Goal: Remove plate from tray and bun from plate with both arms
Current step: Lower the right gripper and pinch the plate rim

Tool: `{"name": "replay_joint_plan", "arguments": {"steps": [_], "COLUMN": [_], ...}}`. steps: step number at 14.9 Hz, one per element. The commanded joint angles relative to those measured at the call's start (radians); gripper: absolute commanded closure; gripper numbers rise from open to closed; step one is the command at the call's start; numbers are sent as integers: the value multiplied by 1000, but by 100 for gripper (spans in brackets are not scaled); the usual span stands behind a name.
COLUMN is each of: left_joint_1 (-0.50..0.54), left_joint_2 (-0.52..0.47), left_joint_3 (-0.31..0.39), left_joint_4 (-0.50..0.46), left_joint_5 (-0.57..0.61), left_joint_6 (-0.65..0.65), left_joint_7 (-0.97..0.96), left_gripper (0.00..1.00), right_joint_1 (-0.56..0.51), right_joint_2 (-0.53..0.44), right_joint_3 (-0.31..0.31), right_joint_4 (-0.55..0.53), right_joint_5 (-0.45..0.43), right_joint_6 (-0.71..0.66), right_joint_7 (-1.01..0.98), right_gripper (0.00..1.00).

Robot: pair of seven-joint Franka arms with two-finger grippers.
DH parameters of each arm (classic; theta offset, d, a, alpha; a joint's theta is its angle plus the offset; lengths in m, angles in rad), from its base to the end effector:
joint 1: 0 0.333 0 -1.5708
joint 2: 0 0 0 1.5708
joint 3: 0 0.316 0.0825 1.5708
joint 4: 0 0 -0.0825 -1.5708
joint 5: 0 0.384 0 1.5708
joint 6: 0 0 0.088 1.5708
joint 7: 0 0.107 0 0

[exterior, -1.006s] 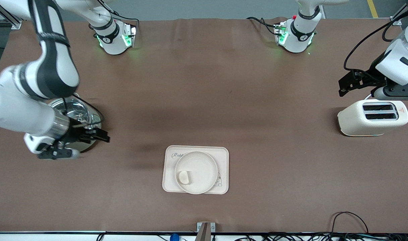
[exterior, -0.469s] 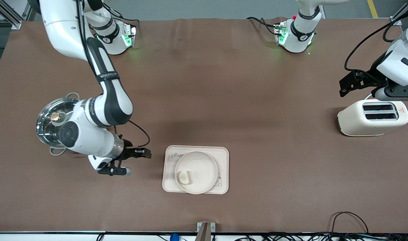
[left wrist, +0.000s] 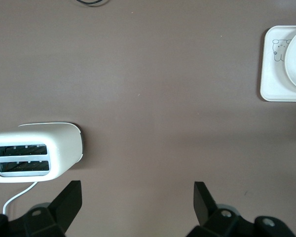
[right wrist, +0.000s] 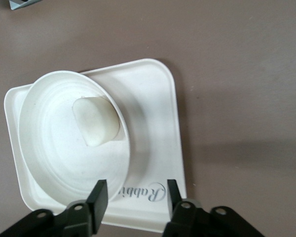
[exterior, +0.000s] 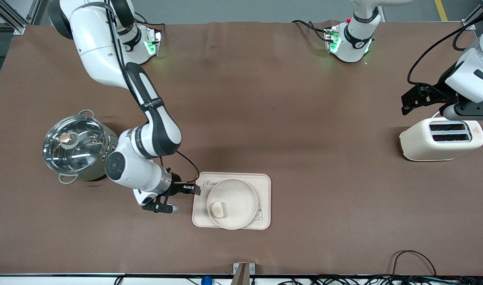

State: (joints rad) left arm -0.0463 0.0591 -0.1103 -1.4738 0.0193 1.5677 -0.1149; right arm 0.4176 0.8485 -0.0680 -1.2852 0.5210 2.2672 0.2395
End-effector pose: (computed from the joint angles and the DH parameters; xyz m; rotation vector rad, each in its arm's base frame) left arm 0.5668 -0.0853 0.6369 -3.1325 0.0642 -0.0573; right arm 0.7082 0.2862 0.2537 -2.7369 0.2383 -0.0289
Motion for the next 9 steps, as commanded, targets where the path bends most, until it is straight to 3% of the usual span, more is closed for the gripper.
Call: {"name": "replay_joint_plan", "arguments": {"steps": [1, 9], "left_joint_1": [5, 5], "left_joint_2": [7, 7], "left_joint_3": [-3, -5], "left_joint_4": [18, 18], "left_joint_5": [2, 2], "left_joint_6": [-17, -17], "left_joint_7": [9, 9], "left_gripper": [0, 0], "right_joint_1": [-10, -10], "right_joint_2": [79, 159], "right_joint_3": [22, 66], "right_joint_4": [105, 133], "right_joint_5": [33, 36], "right_joint_6": [-2, 83], "right_joint_7": [53, 70], "right_gripper": [48, 53]}}
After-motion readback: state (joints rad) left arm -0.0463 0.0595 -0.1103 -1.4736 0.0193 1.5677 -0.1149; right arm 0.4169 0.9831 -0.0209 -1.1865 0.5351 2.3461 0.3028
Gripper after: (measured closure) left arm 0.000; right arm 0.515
